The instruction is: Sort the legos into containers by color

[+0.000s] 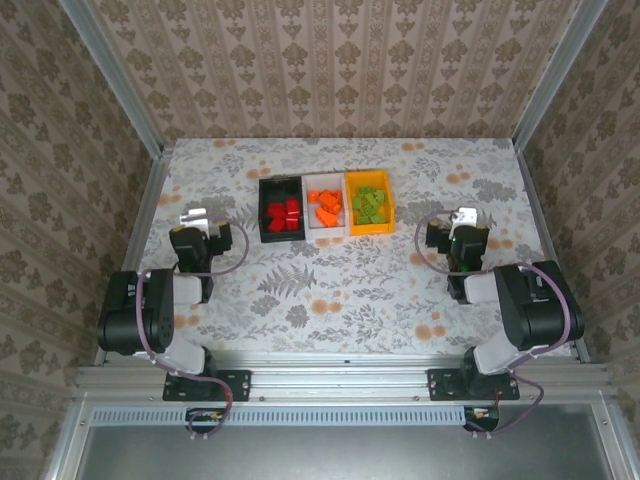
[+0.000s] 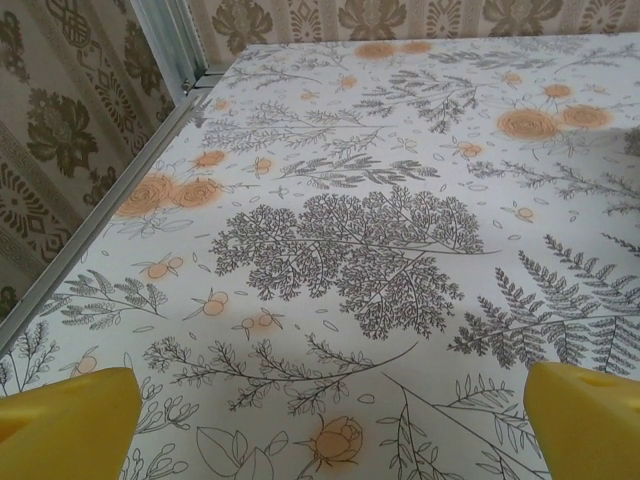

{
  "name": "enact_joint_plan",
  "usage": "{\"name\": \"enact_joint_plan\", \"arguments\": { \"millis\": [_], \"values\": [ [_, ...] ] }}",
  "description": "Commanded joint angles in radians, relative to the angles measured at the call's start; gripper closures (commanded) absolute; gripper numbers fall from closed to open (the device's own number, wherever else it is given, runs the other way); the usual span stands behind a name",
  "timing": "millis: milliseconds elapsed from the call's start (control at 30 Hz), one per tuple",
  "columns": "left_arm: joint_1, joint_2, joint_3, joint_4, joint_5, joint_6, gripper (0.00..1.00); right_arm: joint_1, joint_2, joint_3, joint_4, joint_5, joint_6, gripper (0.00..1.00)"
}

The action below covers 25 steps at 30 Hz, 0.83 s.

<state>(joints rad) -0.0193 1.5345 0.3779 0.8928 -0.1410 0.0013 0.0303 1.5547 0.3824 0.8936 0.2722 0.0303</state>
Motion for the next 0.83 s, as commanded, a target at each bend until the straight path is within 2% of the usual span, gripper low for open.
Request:
{"name": "enact_joint_plan", "arguments": {
  "millis": [0, 800],
  "values": [
    [-0.022, -0.003, 0.017, -0.028, 0.010, 0.035, 0.00, -0.006, -0.022, 0.011, -0.010, -0.085, 0.041, 0.00],
    [-0.014, -0.004, 0.021, -0.037, 0.039, 0.035, 0.00, 0.002, -0.025, 0.004, 0.002, -0.076, 0.033, 0.00]
  ]
}}
